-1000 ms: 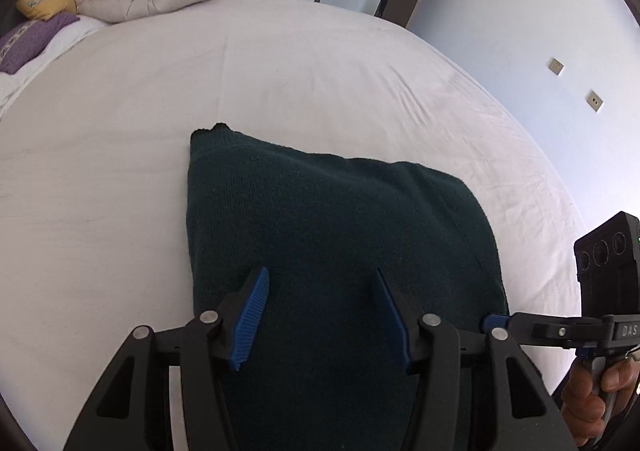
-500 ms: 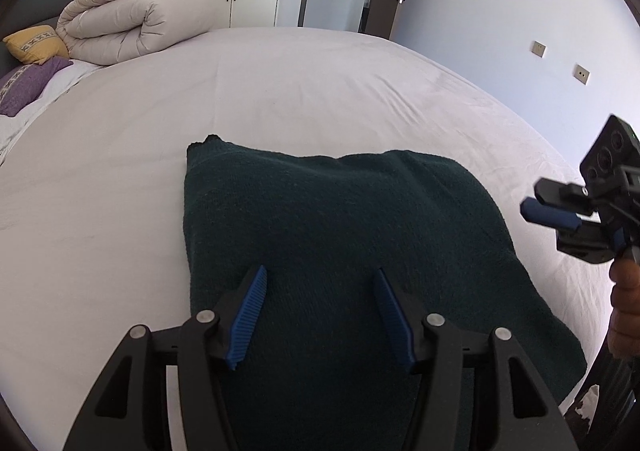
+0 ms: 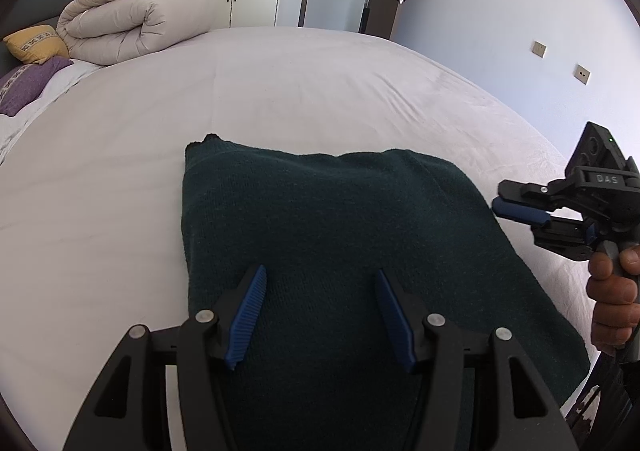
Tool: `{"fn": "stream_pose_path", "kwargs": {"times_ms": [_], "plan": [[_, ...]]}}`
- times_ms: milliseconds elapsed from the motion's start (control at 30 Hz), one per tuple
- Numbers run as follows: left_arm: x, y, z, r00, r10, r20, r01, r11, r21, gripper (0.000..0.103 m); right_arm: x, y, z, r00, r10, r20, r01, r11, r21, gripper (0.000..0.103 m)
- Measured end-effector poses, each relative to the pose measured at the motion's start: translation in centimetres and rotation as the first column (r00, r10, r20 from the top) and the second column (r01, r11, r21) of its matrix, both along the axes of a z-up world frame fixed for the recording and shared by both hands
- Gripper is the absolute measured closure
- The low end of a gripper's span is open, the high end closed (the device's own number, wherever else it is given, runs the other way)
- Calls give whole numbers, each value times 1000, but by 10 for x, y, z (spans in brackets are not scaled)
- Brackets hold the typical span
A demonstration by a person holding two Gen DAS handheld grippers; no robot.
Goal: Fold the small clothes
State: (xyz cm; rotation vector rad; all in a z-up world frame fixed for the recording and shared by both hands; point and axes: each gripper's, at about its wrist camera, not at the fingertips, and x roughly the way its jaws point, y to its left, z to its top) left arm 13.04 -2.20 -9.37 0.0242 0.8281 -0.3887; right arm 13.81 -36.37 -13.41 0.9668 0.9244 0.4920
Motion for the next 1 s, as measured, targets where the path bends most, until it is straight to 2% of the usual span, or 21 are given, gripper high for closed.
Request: {"fn": "stream_pose_path", "kwargs": {"times_ms": [67,167,267,300,333,433,600,667,700,767,833,933,967,1000], "plan": [[0,0,0,1000,1,1,-1,1000,3,44,-15,-2,15,999,15,36,-15,1000,8,88],[0,0,0,1000,2,0,-2,1000,5,44,-39,21,31,989,133,67,-133,991,-5,88],[-1,-1,1,1000,6,3,-6,1000,10,44,-70,46,26,969,245,33,-244,969,-39,88],[-1,-1,1,1000,6,3,-6,1000,13,44,-77,51,18,964,265,5,-264,961,-83,88],[-1,-2,1,1000,5,2,-5,1000,16,44,-82,52,9,965,259,-28,-261,956,-137,88],[-5,-3,4,1000,13,2,-13,999,29,44,-96,32,-9,977,212,-18,-213,976,-49,88],[-30,-4,16,998,50,27,-52,997,64,41,-117,8,1,987,161,6,-158,978,-132,87],[-51,-1,25,997,62,44,-64,997,50,31,-125,-1,10,992,126,3,-123,970,-208,87],[-62,1,29,996,71,58,-74,996,47,27,-130,-6,14,993,115,17,-109,971,-211,87],[-85,5,38,990,100,95,-105,993,54,9,-141,-12,29,994,92,61,-76,970,-229,87],[-108,10,48,980,132,149,-143,988,63,1,-146,-11,48,992,70,107,-38,959,-281,86],[-138,17,69,949,187,252,-218,970,104,0,-157,-6,87,977,39,212,50,915,-401,73],[-145,19,77,938,204,281,-246,961,124,0,-160,0,102,966,26,259,93,895,-437,56],[-150,22,86,925,224,306,-276,951,138,0,-165,6,118,951,5,308,145,874,-463,31]]}}
